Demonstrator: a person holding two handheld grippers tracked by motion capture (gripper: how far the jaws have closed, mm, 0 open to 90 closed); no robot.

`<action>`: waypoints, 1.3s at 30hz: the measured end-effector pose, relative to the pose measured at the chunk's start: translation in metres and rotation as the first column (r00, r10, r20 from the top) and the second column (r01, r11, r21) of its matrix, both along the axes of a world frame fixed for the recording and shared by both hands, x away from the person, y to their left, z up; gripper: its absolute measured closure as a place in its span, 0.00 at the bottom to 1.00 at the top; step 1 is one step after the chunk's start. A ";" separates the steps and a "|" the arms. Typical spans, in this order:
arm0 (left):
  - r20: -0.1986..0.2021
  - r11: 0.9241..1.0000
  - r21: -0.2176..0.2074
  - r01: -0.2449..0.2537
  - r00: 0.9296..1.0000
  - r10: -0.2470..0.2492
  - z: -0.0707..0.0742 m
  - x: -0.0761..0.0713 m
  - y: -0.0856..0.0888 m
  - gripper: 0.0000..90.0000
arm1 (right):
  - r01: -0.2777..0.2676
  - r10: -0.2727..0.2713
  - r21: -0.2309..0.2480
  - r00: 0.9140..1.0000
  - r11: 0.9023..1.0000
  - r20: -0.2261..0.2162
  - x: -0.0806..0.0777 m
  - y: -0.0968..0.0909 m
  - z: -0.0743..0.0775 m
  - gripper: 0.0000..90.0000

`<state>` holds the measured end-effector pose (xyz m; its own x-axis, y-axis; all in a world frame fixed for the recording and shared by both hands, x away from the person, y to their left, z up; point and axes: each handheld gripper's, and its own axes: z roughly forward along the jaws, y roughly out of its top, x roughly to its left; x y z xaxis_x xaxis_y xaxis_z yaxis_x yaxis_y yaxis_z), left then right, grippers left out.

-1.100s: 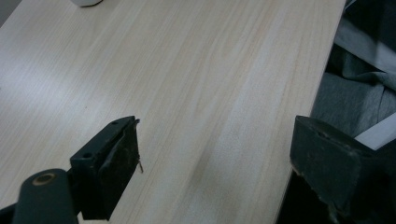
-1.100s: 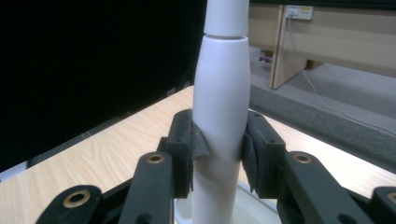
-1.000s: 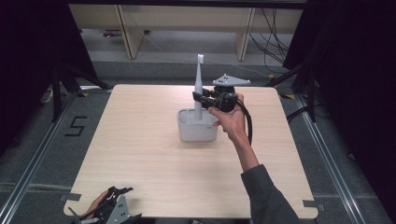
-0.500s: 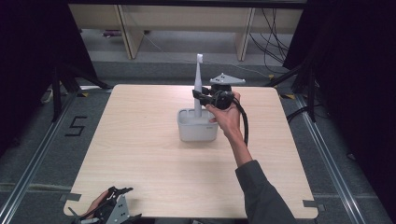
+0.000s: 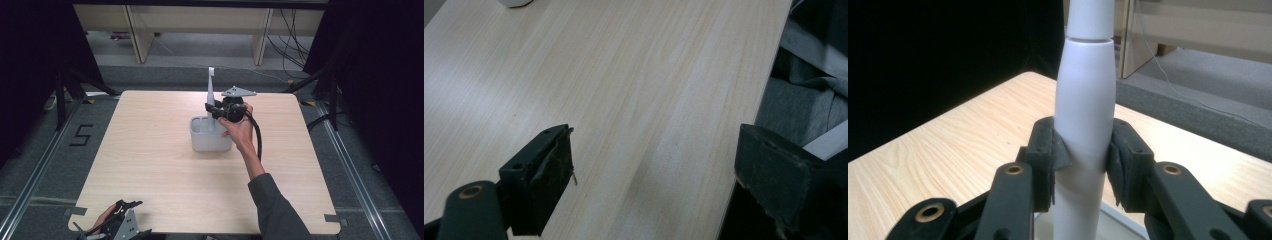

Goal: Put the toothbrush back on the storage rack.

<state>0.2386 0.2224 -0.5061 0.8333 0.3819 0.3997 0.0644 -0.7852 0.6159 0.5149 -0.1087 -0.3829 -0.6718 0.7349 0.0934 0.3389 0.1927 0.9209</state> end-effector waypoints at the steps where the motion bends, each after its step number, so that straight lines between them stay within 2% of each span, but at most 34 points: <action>1: 0.000 1.000 0.000 0.000 1.000 0.000 0.000 0.000 0.000 0.17 | 0.000 0.000 -0.010 1.000 1.000 0.008 0.001 0.000 -0.002 0.74; 2: 0.000 1.000 -0.001 0.000 1.000 0.000 0.000 0.000 0.000 0.17 | 0.005 -0.005 -0.002 1.000 1.000 0.002 0.000 0.001 -0.004 0.74; 3: 0.001 1.000 -0.006 0.002 1.000 -0.002 0.000 0.000 0.000 0.17 | -0.004 0.004 -0.013 1.000 1.000 0.016 0.002 0.000 -0.006 0.74; 4: 0.001 1.000 -0.007 0.001 1.000 -0.001 0.000 0.000 0.000 0.17 | -0.006 0.006 0.001 1.000 1.000 -0.002 0.001 0.001 -0.008 0.74; 5: -0.001 1.000 -0.001 0.001 1.000 -0.001 0.000 0.000 0.000 0.17 | -0.004 0.004 -0.007 1.000 1.000 -0.016 0.000 0.002 -0.010 0.74; 6: 0.011 1.000 0.002 -0.006 1.000 0.006 -0.001 0.000 0.000 0.17 | -0.003 0.004 -0.024 1.000 1.000 0.014 0.001 0.001 -0.011 0.74; 7: 0.011 1.000 0.002 -0.006 1.000 0.006 -0.001 0.000 0.000 0.17 | -0.003 0.004 -0.024 1.000 1.000 0.014 0.001 0.001 -0.011 0.74; 8: 0.012 1.000 0.005 -0.005 1.000 0.005 0.000 0.000 0.000 0.17 | -0.011 0.010 -0.010 1.000 1.000 -0.007 0.001 0.003 -0.013 0.74; 12: 0.010 1.000 0.005 -0.004 1.000 0.004 -0.001 0.000 0.000 0.17 | -0.007 0.007 -0.028 1.000 1.000 0.010 0.001 0.004 -0.018 0.74; 14: 0.002 1.000 0.009 0.002 1.000 -0.002 0.000 0.000 0.000 0.17 | -0.021 0.020 -0.025 1.000 0.999 -0.011 0.001 0.005 -0.024 0.74; 16: 0.001 1.000 0.007 0.002 1.000 -0.002 0.000 0.000 0.000 0.17 | -0.011 0.011 -0.020 1.000 1.000 -0.026 0.001 0.006 -0.026 0.74; 17: 0.001 1.000 0.007 0.002 1.000 -0.002 0.000 0.000 0.000 0.17 | -0.019 0.018 -0.039 1.000 0.999 -0.014 0.002 0.005 -0.027 0.74; 21: 0.001 1.000 0.007 0.001 1.000 -0.001 0.000 0.000 0.000 0.17 | -0.007 0.006 -0.031 1.000 0.999 -0.027 0.001 0.006 -0.030 0.74; 22: 0.001 1.000 0.007 0.001 1.000 -0.001 0.000 0.000 0.000 0.17 | -0.026 0.025 -0.046 1.000 0.999 -0.016 0.003 0.007 -0.031 0.74; 24: 0.001 1.000 0.007 0.001 1.000 -0.001 0.000 0.000 0.000 0.17 | -0.018 0.017 -0.050 0.999 0.999 -0.029 0.002 0.008 -0.031 0.74; 25: 0.001 1.000 0.007 0.002 1.000 -0.002 0.000 0.000 0.000 0.17 | -0.018 0.017 -0.069 1.000 0.997 -0.015 0.002 0.007 -0.032 0.74; 26: 0.001 1.000 0.007 0.002 1.000 -0.002 0.000 0.000 0.000 0.17 | -0.014 0.012 -0.053 1.000 0.998 -0.024 0.002 0.008 -0.033 0.74; 28: 0.001 1.000 0.008 0.002 1.000 -0.002 0.000 0.000 0.000 0.17 | -0.014 0.012 -0.071 1.000 0.997 -0.023 0.002 0.007 -0.034 0.74; 29: 0.001 1.000 0.008 0.003 1.000 -0.003 0.000 0.000 0.000 0.17 | -0.018 0.016 -0.061 0.999 0.998 -0.041 0.002 0.008 -0.036 0.74; 30: 0.001 1.000 0.010 0.003 1.000 -0.003 0.000 0.000 0.000 0.17 | -0.022 0.020 -0.076 0.999 0.997 -0.031 0.003 0.007 -0.036 0.74; 31: 0.001 1.000 0.010 0.003 1.000 -0.003 0.000 0.000 0.000 0.17 | -0.014 0.010 -0.067 0.999 0.998 -0.051 0.002 0.008 -0.037 0.74; 35: -0.003 1.000 0.014 0.005 1.000 -0.005 0.000 0.000 0.000 0.17 | -0.026 0.024 -0.069 0.999 0.997 -0.037 0.003 0.007 -0.039 0.74; 36: -0.002 1.000 0.015 0.005 1.000 -0.005 0.000 0.000 0.000 0.17 | -0.017 0.014 -0.089 0.999 0.996 -0.040 0.003 0.007 -0.040 0.74; 37: -0.003 1.000 0.015 0.005 1.000 -0.005 0.000 0.000 0.000 0.17 | -0.015 0.010 -0.071 0.998 0.997 -0.062 0.002 0.008 -0.041 0.74; 39: -0.005 1.000 0.013 0.007 1.000 -0.007 0.000 0.000 0.000 0.17 | -0.021 0.016 -0.069 0.998 0.997 -0.066 0.002 0.008 -0.041 0.74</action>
